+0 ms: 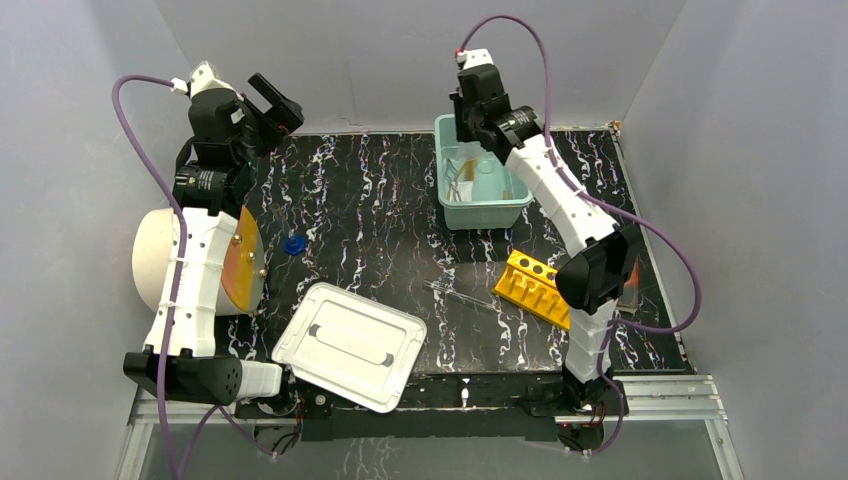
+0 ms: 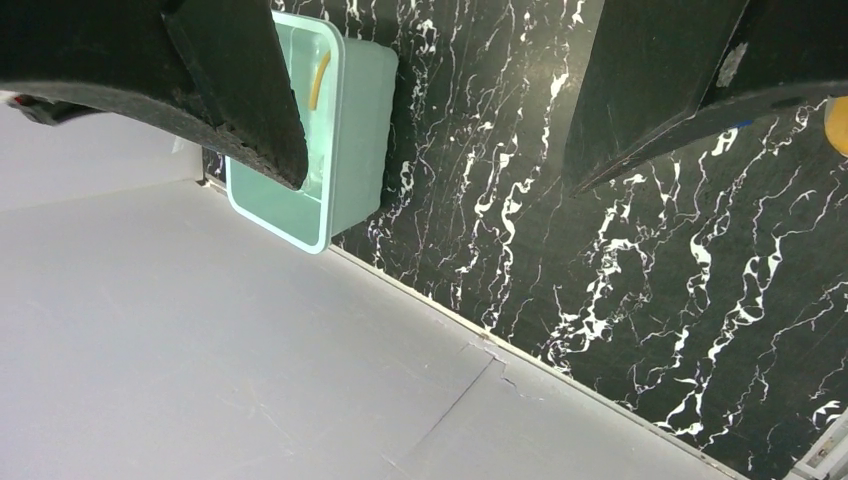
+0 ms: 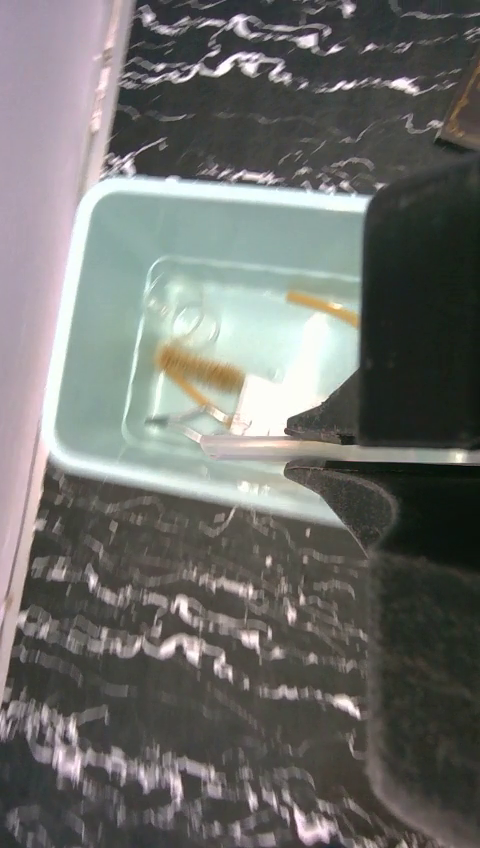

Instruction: Organize the chemistry lab equipment

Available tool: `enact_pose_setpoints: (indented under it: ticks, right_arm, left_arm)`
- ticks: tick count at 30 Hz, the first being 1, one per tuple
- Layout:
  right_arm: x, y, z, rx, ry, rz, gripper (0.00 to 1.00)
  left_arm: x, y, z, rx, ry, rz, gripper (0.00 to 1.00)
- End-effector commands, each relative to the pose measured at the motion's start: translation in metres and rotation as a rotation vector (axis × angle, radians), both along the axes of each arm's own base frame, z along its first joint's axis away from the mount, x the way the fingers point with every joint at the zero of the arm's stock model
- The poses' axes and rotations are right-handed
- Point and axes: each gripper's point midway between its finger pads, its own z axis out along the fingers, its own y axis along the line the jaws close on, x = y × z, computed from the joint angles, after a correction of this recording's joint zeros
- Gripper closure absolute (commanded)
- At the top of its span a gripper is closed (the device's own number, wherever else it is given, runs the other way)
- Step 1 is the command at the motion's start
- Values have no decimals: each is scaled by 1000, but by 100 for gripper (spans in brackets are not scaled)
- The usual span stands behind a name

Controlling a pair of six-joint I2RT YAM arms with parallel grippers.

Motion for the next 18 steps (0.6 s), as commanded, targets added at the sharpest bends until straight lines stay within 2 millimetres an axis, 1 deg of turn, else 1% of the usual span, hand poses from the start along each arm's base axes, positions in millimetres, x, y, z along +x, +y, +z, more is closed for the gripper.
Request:
enact_pose_setpoints:
  ticks: [1,3,5,7,9,12,13,18]
  right_arm:
    - [17,-37,-21,5,41,-99,96]
    - [20,-42,-43,-3,91,-89,96]
    - [23,-45,-69,4,156,-83,96]
    - [25,-44,-95,3,219,-73,97]
    - [27,-39,-118,6,273,-60,97]
    - [32,-27,-145,35,333,-45,98]
    - [36,-24,-151,48,345,-44,98]
    - [62,-8,-179,90,373,-42,99]
  left_arm:
    - [-2,-7,11,-23,-38,-30,2]
    - [-1,-8,9,-28,-33,-35,2]
    - [0,-10,6,-34,-24,-43,2]
    - [0,-12,2,-40,-16,-48,2]
    - [0,-13,-2,-43,-6,-54,2]
    - [-2,-13,-10,-44,20,-55,2]
    - [-2,-13,-13,-43,29,-55,2]
    - [-5,-12,-24,-31,72,-55,2]
